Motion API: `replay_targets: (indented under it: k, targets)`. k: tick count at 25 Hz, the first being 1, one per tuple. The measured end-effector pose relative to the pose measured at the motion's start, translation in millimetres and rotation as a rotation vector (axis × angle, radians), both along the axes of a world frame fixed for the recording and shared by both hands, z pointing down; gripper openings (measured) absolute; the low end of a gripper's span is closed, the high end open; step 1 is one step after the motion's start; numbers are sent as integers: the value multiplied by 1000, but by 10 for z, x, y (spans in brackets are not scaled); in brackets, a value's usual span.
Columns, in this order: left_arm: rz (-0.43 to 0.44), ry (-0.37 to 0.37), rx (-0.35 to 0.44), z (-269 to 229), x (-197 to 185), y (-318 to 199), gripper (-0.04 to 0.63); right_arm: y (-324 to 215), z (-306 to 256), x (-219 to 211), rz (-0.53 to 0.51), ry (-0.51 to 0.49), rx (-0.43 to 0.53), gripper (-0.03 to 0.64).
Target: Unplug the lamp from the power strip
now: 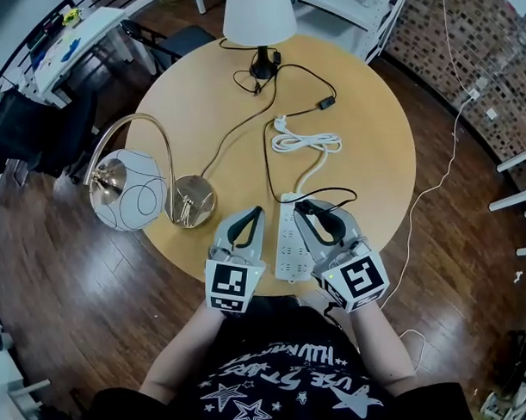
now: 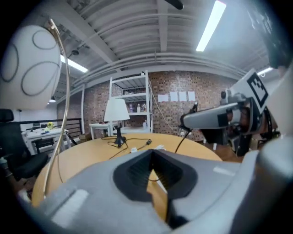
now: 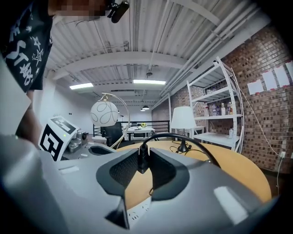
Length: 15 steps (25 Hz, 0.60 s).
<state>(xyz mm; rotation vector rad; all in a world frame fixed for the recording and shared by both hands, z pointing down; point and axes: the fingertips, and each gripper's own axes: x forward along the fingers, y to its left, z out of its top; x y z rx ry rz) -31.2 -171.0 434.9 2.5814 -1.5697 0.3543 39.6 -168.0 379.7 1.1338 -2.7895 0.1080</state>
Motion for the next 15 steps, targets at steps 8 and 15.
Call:
replay_targets:
  k: [8, 15]
  targets:
    - [-43, 16, 7, -118, 45, 227, 5, 195, 14, 172, 5, -9, -8, 77]
    - [-36, 12, 0, -88, 153, 440, 5, 337, 105, 237, -7, -18, -22, 77]
